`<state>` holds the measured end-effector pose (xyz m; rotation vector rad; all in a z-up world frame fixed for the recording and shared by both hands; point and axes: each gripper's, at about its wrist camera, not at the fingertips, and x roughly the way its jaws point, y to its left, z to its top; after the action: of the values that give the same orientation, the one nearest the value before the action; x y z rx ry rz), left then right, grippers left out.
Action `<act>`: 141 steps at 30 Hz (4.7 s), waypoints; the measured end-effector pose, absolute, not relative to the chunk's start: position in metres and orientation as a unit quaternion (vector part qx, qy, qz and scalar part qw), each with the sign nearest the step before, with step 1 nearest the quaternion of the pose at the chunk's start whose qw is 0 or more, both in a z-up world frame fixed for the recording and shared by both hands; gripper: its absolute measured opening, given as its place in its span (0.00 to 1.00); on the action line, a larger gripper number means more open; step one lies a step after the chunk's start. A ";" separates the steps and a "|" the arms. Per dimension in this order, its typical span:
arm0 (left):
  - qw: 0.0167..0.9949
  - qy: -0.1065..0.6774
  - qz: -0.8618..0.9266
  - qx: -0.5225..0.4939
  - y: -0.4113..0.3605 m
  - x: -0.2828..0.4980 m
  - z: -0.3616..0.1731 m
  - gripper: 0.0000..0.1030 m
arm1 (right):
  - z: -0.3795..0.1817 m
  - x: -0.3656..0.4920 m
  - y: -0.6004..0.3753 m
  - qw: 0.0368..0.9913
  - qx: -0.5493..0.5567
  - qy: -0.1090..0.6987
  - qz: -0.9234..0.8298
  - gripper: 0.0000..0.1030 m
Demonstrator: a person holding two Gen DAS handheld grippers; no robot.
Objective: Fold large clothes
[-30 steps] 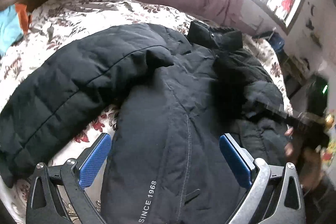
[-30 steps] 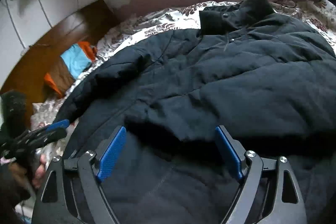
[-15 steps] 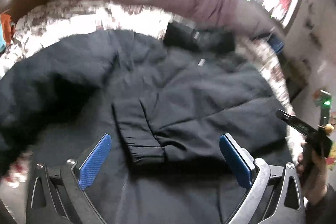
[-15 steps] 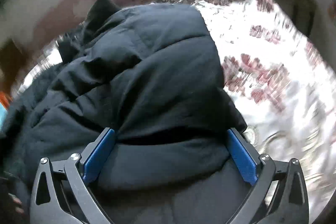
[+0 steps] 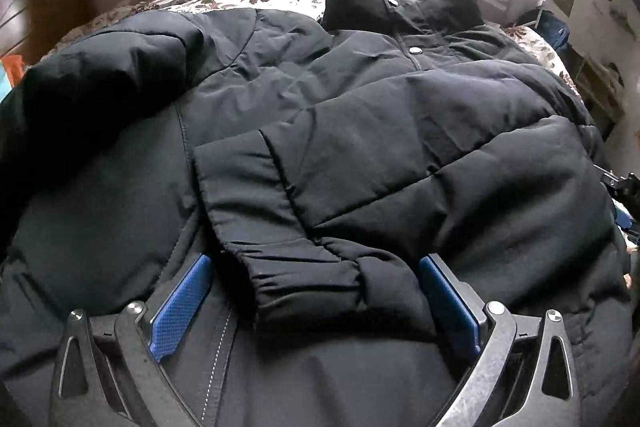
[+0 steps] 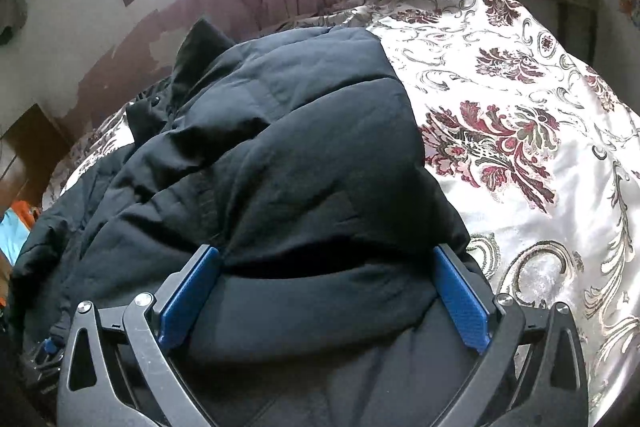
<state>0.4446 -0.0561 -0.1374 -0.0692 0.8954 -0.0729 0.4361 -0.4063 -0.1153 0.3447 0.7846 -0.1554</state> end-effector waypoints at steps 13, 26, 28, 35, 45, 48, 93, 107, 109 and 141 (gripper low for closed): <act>0.888 0.392 -0.160 -0.179 -0.023 0.363 -0.086 1.00 | -0.117 0.439 -0.407 0.907 0.159 0.381 -0.081 0.99; 0.862 0.346 0.017 -0.369 0.144 0.251 -0.081 1.00 | -0.073 0.412 -0.357 0.914 0.107 0.375 -0.113 0.99; 0.852 0.338 0.023 -0.400 0.165 0.253 -0.084 1.00 | -0.052 0.404 -0.319 0.930 0.071 0.350 -0.085 0.99; 0.813 0.276 0.068 -0.509 0.224 0.261 -0.107 1.00 | -0.052 0.434 -0.163 0.926 -0.053 0.369 0.055 0.99; 0.755 0.278 0.115 -0.583 0.250 0.292 -0.132 1.00 | -0.134 0.463 -0.098 0.883 -0.139 0.445 0.050 0.99; 0.760 0.262 0.140 -0.578 0.250 0.291 -0.129 0.92 | -0.134 0.461 -0.100 0.886 -0.130 0.442 0.055 0.99; 0.853 0.420 -0.301 -0.072 -0.182 0.389 -0.049 0.23 | -0.093 0.364 -0.447 0.870 0.376 0.282 0.149 0.99; 0.909 0.378 -0.155 -0.083 -0.071 0.368 -0.039 0.77 | -0.108 0.368 -0.448 0.840 0.448 0.256 0.165 0.98; 0.912 0.387 -0.103 -0.085 -0.046 0.376 -0.045 0.77 | -0.111 0.375 -0.438 0.856 0.399 0.306 0.121 0.77; 0.892 0.410 -0.077 -0.172 -0.018 0.325 -0.027 0.92 | -0.011 0.275 -0.414 0.944 0.194 0.262 0.058 0.99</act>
<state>0.3254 -0.0178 -0.0272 -0.3572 0.8507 -0.1596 0.2754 -0.4143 -0.0109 0.3952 0.5333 0.1191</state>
